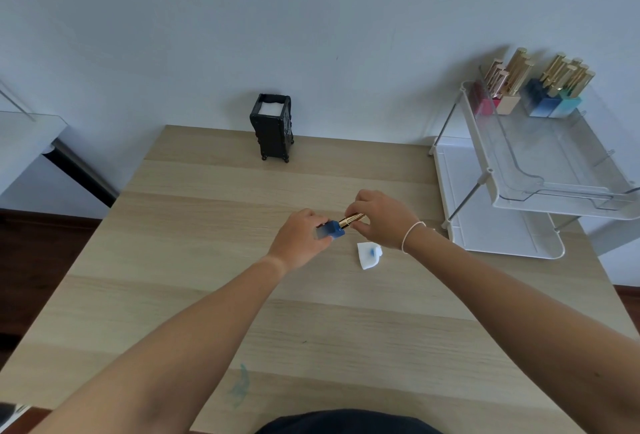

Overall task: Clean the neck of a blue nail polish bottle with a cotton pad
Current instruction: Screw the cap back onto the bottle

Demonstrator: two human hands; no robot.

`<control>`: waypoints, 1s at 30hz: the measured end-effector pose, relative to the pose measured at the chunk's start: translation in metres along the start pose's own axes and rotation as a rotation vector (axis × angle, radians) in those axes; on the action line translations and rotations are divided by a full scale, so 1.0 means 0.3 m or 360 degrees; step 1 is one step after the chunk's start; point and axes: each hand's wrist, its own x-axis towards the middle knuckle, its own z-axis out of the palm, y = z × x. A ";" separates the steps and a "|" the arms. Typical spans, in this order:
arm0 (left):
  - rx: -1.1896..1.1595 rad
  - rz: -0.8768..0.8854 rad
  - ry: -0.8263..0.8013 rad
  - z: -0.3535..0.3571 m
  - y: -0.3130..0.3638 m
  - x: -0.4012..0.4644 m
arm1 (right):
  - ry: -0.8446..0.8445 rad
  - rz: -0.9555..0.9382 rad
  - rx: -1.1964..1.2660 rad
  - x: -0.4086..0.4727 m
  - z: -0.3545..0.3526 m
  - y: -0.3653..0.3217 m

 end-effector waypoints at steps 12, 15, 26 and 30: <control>-0.0032 0.0018 0.0011 -0.008 -0.004 0.005 | -0.0036 0.0157 0.0350 -0.003 0.013 0.023; -0.0045 -0.0004 0.0018 -0.010 -0.012 0.004 | 0.0050 0.0177 0.0477 -0.005 0.015 0.034; -0.0041 0.0017 0.0024 -0.005 -0.022 0.004 | 0.0025 0.0284 0.0354 -0.022 0.004 0.038; -0.0021 0.0029 0.0017 -0.003 -0.022 0.007 | 0.0048 0.0234 0.0307 -0.028 0.009 0.035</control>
